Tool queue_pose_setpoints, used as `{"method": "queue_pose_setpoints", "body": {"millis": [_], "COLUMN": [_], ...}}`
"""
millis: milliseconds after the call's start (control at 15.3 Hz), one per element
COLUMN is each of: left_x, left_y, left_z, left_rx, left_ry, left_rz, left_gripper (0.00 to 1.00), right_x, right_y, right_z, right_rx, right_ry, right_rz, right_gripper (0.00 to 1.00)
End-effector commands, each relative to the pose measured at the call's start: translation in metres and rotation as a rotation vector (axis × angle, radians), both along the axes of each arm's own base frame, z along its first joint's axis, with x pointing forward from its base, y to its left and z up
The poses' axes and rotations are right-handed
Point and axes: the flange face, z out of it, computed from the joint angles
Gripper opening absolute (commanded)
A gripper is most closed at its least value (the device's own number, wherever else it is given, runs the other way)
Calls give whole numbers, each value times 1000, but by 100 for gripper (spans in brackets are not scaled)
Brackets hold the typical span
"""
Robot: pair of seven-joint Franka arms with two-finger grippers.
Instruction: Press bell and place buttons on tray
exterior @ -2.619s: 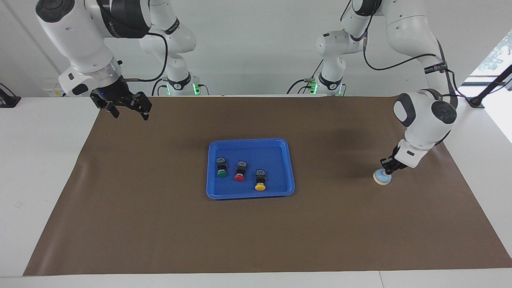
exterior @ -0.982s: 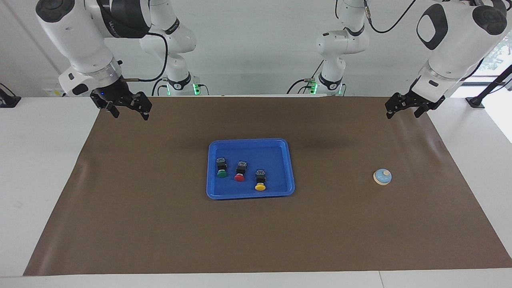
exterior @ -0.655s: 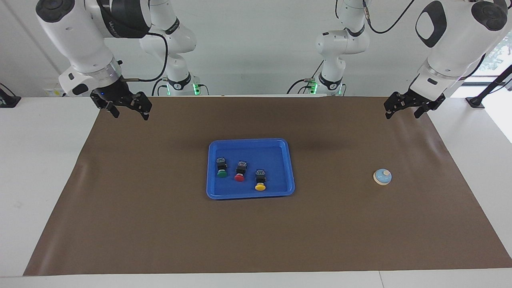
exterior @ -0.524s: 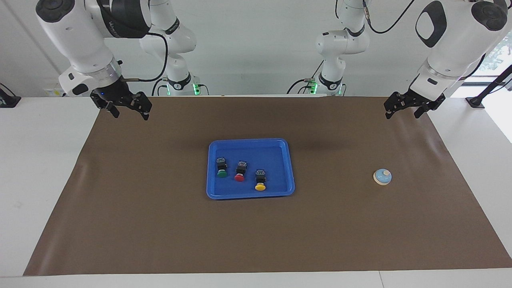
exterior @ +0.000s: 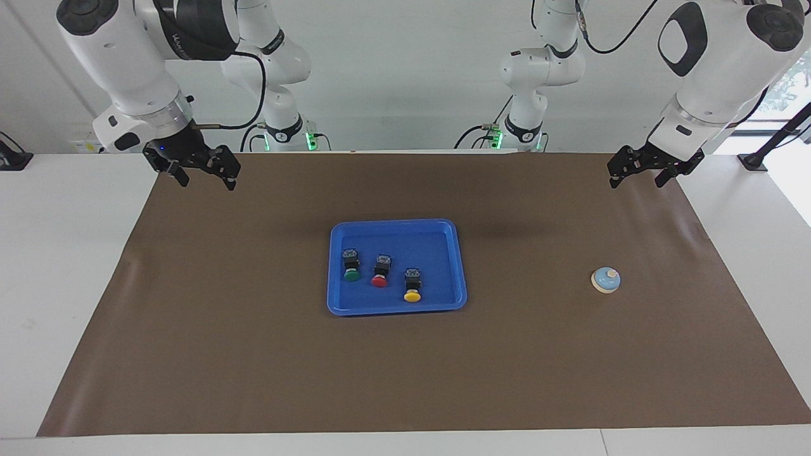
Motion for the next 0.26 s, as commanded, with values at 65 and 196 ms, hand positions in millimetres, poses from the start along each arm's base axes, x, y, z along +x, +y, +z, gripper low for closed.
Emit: {"method": "queue_pose_setpoints", "body": {"millis": [65,196], "left_x": [5,5], "left_y": [1,0], "left_z": [3,2], "left_rx": [-4,-3], "left_ry": [-14,-13], "left_rz": [8,16], "left_gripper": [100,100], "right_x": [-5,-5], "right_y": [-2,-2], "right_z": [0,1], "right_rx": [-6,-6], "right_ry": [13,13], "right_rz": [-8,-8], "right_gripper": [100,100]}}
